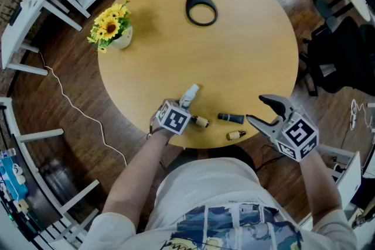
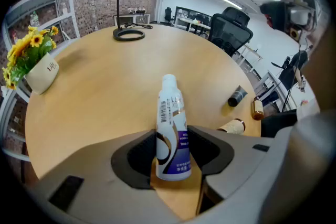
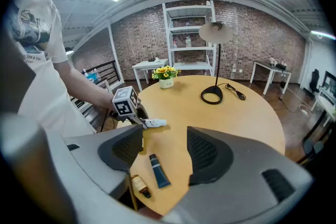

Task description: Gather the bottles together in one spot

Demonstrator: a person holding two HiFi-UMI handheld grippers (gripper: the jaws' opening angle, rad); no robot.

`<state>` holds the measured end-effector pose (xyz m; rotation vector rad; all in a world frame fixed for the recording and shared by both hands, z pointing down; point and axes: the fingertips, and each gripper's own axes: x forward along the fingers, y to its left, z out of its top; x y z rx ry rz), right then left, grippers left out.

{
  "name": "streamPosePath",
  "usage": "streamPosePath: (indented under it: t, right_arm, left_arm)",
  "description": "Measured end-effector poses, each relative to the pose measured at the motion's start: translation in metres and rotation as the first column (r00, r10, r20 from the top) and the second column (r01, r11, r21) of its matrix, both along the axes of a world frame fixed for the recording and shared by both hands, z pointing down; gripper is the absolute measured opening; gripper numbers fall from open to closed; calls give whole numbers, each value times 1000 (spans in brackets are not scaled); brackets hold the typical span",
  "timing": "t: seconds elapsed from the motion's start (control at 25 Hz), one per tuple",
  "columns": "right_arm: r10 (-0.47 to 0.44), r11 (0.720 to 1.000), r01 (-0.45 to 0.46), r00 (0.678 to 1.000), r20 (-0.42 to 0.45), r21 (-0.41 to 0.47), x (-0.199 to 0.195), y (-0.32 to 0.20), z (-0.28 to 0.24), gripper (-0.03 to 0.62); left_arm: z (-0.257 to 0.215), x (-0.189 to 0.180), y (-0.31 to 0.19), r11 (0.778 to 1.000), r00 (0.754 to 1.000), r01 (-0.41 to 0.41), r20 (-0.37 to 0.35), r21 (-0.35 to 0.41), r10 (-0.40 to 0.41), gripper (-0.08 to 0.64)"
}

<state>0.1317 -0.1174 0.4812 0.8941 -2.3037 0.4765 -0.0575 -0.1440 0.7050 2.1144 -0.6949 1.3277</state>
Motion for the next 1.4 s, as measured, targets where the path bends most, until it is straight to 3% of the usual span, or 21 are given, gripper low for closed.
streamPosePath:
  t: [0.16,0.28,0.4,0.48,0.6,0.68,0.76,0.84,0.92,0.96,1.04,1.16,1.28,1.4]
  right_arm:
    - [-35,999,36,999,26,-19,8,-36,3,291]
    - [-47,998,51,995,83,-47,2,-55,19,291]
    - [-11,993,35,979,203,-117,-14,-67,30,290]
    - [26,986,24,955,295,-162,-25,-77,26,290]
    - [84,976,11,902,424,-216,-38,-96,11,271]
    - [125,966,15,849,514,-259,-46,-107,-3,251]
    - [152,954,40,792,591,-299,-54,-114,-16,244]
    - [162,942,78,746,646,-328,-60,-116,-24,240]
    - [153,932,124,717,680,-341,-64,-115,-30,208]
    - [144,930,142,710,689,-340,-66,-114,-32,157]
    - [123,929,162,713,691,-332,-69,-111,-33,125]
    - [51,938,192,745,665,-288,-72,-110,-31,123]
    - [-74,957,221,813,578,-188,-78,-117,-25,123]
    - [-224,966,258,887,404,-31,-79,-140,-12,124]
  left_arm:
    - [-1,7,-5,999,1000,12,-16,-33,-13,187]
    - [-6,4,-16,990,990,131,-53,-48,-133,187]
    - [-34,13,-29,960,942,277,-189,-35,-279,186]
    - [-69,25,-37,944,905,328,-298,32,-305,187]
    - [-132,55,-44,917,852,365,-455,161,-259,187]
    - [-169,73,-44,892,828,378,-521,247,-206,187]
    - [-196,89,-40,867,829,371,-539,333,-148,187]
    - [-211,102,-33,843,845,347,-526,411,-92,187]
    - [-216,108,-30,820,857,341,-510,460,-70,187]
    - [-215,109,-30,812,859,346,-506,471,-73,187]
    - [-209,109,-29,807,866,347,-493,478,-80,190]
    - [-198,108,-33,813,884,332,-460,479,-90,194]
    - [-193,98,-37,820,894,332,-432,466,-117,202]
    - [-185,76,-39,827,887,371,-426,422,-180,201]
